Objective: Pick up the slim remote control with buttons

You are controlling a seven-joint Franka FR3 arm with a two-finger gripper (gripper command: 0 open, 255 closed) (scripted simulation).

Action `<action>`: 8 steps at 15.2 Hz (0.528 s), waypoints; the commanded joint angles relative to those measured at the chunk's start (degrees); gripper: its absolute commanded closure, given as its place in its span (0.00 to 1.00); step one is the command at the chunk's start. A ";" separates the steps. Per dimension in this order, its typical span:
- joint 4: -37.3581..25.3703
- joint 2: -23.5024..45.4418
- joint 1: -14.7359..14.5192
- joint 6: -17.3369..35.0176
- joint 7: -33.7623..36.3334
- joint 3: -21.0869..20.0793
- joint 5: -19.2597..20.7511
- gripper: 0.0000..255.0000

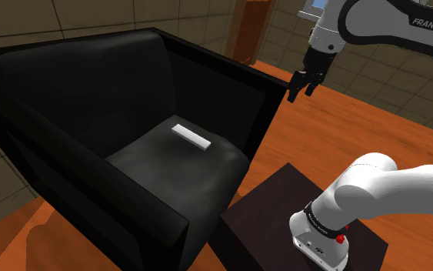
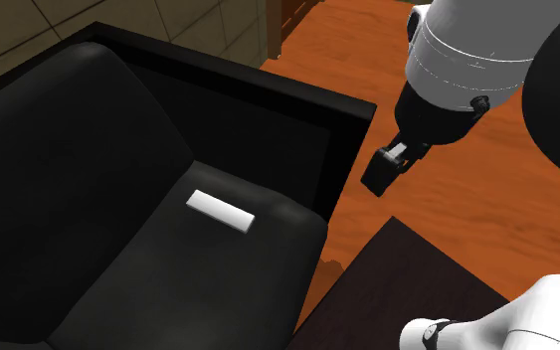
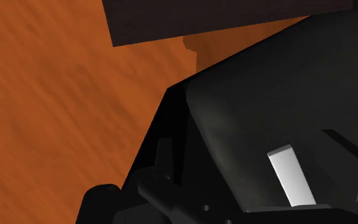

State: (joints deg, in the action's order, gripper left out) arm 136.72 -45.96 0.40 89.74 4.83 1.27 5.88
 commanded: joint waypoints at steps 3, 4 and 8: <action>1.18 2.66 -0.50 3.86 0.19 -0.19 -0.37 0.00; 1.66 4.09 -0.76 5.79 0.27 -0.28 -0.54 0.00; 2.79 10.49 -1.76 13.38 0.53 -0.72 -1.19 0.00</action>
State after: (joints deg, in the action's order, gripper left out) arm 139.54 -37.25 -1.04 101.24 5.16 0.80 4.96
